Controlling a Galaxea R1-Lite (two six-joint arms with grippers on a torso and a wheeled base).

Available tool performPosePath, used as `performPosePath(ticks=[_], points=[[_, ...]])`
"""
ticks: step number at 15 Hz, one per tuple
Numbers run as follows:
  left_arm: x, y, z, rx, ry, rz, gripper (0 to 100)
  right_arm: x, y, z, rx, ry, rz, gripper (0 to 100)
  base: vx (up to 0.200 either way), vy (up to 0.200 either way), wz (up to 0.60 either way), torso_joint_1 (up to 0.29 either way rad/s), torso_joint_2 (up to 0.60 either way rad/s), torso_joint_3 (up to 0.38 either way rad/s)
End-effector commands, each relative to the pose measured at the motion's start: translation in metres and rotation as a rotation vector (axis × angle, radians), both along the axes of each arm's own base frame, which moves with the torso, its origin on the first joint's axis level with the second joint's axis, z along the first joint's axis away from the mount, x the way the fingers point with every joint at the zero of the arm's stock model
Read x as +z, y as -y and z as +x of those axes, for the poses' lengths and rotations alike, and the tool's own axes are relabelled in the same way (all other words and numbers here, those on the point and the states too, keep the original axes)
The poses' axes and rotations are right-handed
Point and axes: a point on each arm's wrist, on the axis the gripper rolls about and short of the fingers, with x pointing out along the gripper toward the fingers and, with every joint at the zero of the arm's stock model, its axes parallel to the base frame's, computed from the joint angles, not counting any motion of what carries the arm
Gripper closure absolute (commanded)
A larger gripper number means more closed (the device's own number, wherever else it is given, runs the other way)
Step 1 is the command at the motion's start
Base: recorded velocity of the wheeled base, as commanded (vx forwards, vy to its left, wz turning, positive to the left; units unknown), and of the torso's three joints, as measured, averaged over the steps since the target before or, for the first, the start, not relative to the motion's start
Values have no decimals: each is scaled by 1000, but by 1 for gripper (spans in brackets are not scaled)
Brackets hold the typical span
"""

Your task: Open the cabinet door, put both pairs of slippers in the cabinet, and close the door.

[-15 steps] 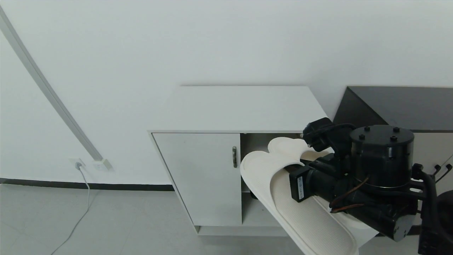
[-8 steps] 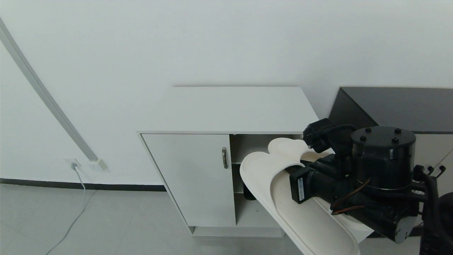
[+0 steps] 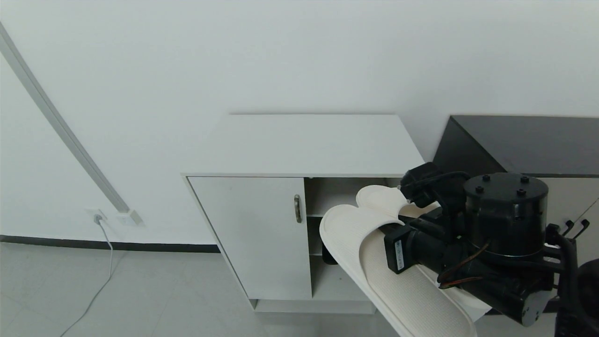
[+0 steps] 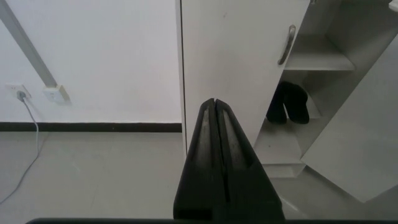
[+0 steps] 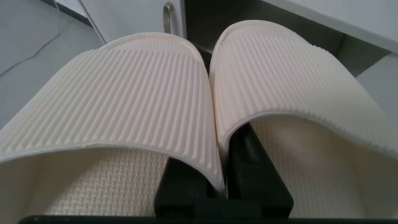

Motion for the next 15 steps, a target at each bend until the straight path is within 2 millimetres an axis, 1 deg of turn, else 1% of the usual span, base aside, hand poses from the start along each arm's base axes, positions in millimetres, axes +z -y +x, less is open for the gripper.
performPosePath(ticks=[1, 8, 15], points=[[0, 0, 0, 1, -1, 0, 100, -3, -2, 1, 1, -8, -9, 100, 0, 0, 0, 0, 0, 0], [0, 0, 0, 1, -1, -2, 100, -6, -2, 1, 3, -14, -16, 100, 0, 0, 0, -14, 28, 18], [0, 0, 0, 1, -1, -2, 100, -6, -3, 0, 7, -15, -17, 100, 0, 0, 0, -207, 500, 289]])
